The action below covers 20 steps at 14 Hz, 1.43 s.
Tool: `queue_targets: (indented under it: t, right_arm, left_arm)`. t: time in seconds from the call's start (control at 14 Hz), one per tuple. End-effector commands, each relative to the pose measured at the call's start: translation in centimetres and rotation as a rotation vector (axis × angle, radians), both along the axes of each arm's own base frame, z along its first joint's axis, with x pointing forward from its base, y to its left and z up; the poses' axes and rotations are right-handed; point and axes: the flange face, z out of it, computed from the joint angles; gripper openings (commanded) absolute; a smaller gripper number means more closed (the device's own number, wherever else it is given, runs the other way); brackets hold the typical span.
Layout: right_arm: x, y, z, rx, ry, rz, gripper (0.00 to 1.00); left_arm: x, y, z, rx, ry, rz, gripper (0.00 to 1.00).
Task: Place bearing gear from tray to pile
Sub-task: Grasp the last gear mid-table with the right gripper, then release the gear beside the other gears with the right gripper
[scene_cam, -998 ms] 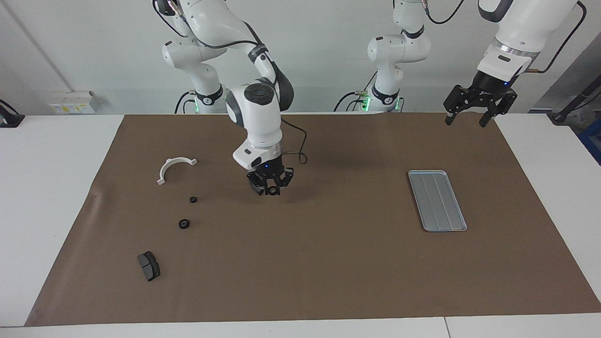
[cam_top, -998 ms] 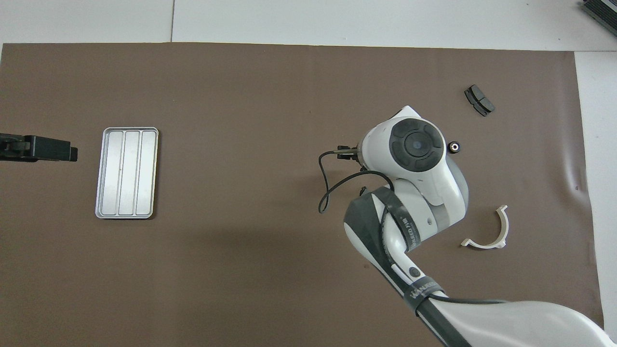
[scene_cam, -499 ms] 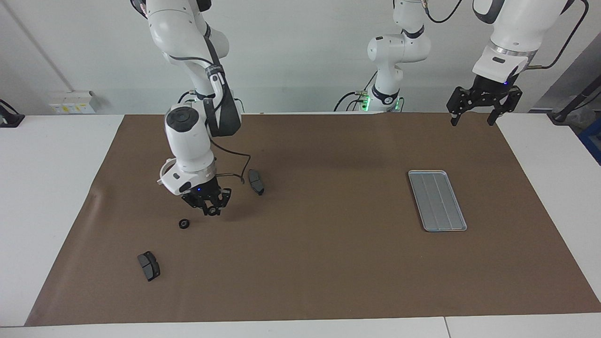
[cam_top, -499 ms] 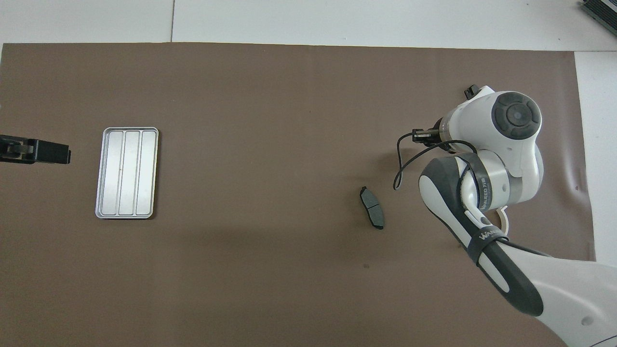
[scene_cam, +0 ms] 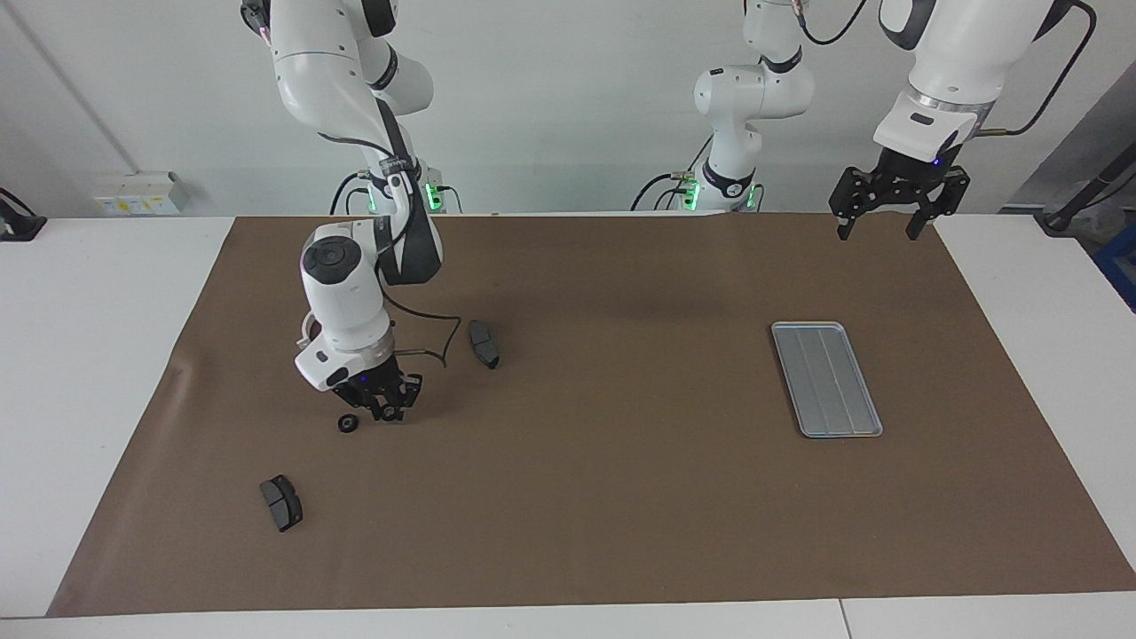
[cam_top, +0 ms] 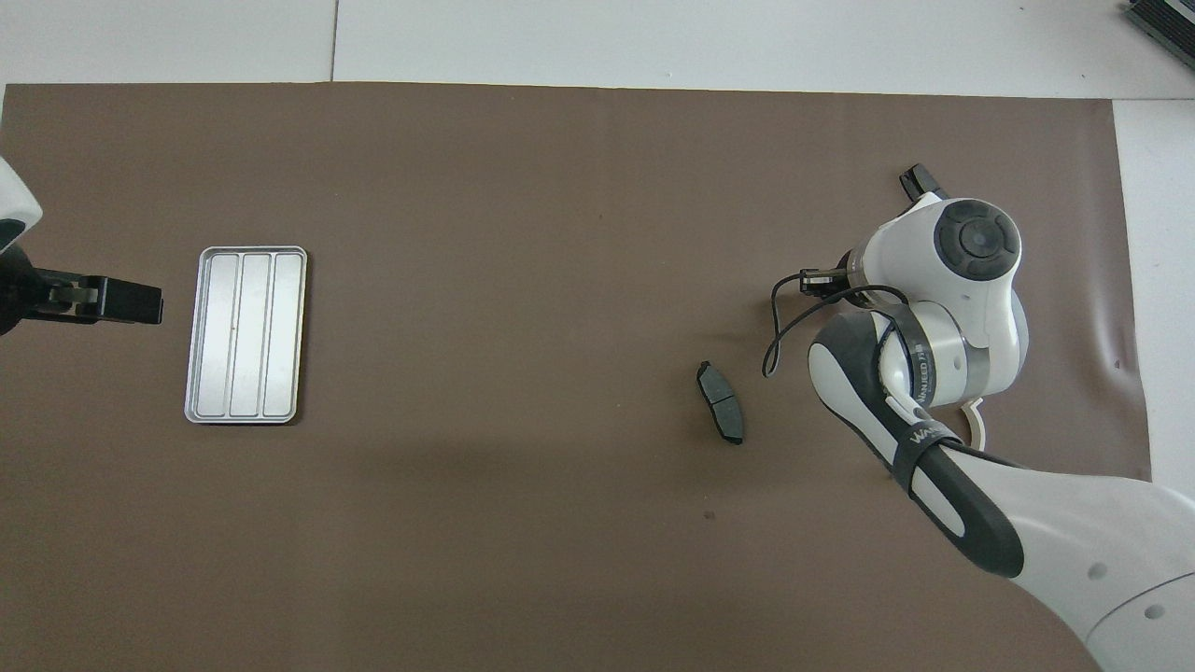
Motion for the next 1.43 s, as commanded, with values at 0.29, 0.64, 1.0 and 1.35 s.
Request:
queue_targets:
  t: [0.29, 0.64, 1.0, 1.35]
  right_arm:
    - [0.5, 0.1, 2.7, 0.02, -0.066, -0.006, 1.0]
    - [0.6, -1.7, 11.5, 0.015, -0.11, -0.04, 1.0]
    - [-1.3, -3.7, 21.1, 0.011, -0.082, -0.071, 1.0]
    - [-5.3, -5.1, 27.4, 0.027, -0.029, -0.088, 1.0]
  left_arm:
    - [-1.4, -0.5, -0.3, -0.035, 0.013, 0.013, 1.0]
    - [-1.5, 0.6, -0.9, -0.037, 0.016, 0.035, 1.0]
    - [-2.4, 0.7, -2.5, -0.032, 0.039, 0.034, 1.0]
    - [-2.6, 0.4, -2.5, -0.031, 0.048, 0.031, 1.0]
